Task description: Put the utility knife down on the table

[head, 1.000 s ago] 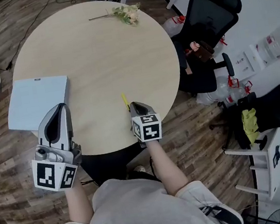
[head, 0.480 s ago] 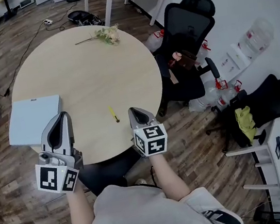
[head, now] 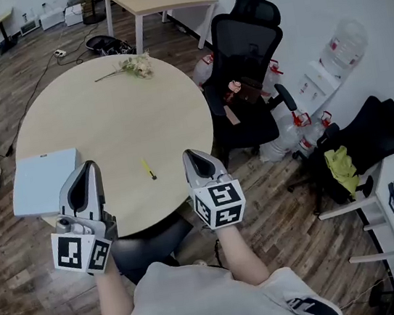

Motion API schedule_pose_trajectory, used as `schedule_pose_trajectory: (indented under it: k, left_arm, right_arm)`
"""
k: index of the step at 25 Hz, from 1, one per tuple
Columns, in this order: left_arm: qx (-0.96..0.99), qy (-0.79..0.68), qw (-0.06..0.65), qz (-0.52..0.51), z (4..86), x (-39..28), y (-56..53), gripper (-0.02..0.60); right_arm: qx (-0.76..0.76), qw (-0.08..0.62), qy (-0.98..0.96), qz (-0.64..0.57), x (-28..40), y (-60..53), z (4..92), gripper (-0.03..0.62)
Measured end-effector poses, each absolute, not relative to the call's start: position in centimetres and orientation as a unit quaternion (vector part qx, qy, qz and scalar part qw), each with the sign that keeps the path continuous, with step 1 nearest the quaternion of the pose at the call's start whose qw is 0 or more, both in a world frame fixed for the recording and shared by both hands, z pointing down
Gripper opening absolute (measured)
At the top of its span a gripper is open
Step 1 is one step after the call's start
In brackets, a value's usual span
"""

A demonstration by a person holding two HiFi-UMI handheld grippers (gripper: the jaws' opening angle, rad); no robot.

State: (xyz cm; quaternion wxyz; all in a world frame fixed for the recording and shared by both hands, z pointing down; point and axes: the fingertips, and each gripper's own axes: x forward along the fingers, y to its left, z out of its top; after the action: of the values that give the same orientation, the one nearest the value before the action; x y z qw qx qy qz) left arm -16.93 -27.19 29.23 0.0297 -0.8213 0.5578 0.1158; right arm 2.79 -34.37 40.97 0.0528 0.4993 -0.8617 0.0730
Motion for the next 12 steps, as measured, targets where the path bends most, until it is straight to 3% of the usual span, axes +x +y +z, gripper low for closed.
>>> schedule_pose_trajectory:
  k: [12]
  left_arm:
    - [-0.821, 0.556, 0.049, 0.121, 27.4, -13.5, -25.0, 0.008]
  right_arm:
    - [0.503, -0.013, -0.863, 0.037, 7.0, -31.2, 34.7, 0.011]
